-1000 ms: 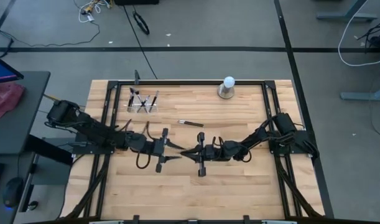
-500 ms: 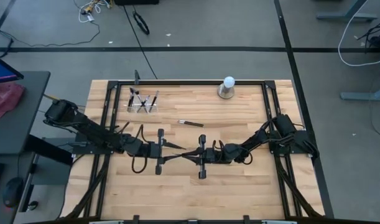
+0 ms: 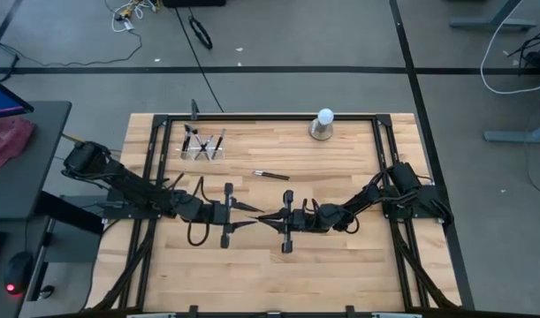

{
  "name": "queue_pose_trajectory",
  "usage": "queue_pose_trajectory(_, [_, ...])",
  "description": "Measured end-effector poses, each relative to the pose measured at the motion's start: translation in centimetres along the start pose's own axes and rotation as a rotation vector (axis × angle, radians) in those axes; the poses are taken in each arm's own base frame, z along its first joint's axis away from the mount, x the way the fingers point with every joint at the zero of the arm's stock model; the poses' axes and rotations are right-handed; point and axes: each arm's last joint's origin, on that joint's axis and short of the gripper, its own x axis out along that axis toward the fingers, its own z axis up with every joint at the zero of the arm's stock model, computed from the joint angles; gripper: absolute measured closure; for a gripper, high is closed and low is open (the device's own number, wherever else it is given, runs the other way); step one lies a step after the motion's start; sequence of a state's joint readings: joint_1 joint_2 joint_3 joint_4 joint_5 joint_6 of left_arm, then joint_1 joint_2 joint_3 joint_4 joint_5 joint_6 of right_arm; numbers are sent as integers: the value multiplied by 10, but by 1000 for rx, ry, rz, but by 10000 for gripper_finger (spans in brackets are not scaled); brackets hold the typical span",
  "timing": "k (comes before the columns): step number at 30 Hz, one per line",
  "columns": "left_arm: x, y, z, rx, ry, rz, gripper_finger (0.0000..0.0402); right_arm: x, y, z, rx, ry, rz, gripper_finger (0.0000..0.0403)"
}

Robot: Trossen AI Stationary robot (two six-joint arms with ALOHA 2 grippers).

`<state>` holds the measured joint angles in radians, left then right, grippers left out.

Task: Put items in baskets/containers
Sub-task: Put the liner brush into the transparent organizer

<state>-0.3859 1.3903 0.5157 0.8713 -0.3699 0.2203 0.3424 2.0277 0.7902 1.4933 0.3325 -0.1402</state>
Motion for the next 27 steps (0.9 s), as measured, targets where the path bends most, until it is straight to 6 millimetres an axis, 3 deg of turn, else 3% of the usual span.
queue_pose_trajectory(11, [0,0,0,-7,2,0,299,0,0,1,-11,-3,-11,392])
queue_pose_trajectory(27, [0,-1,0,-10,-4,-28,302,-1,1,1,-22,5,-69,392])
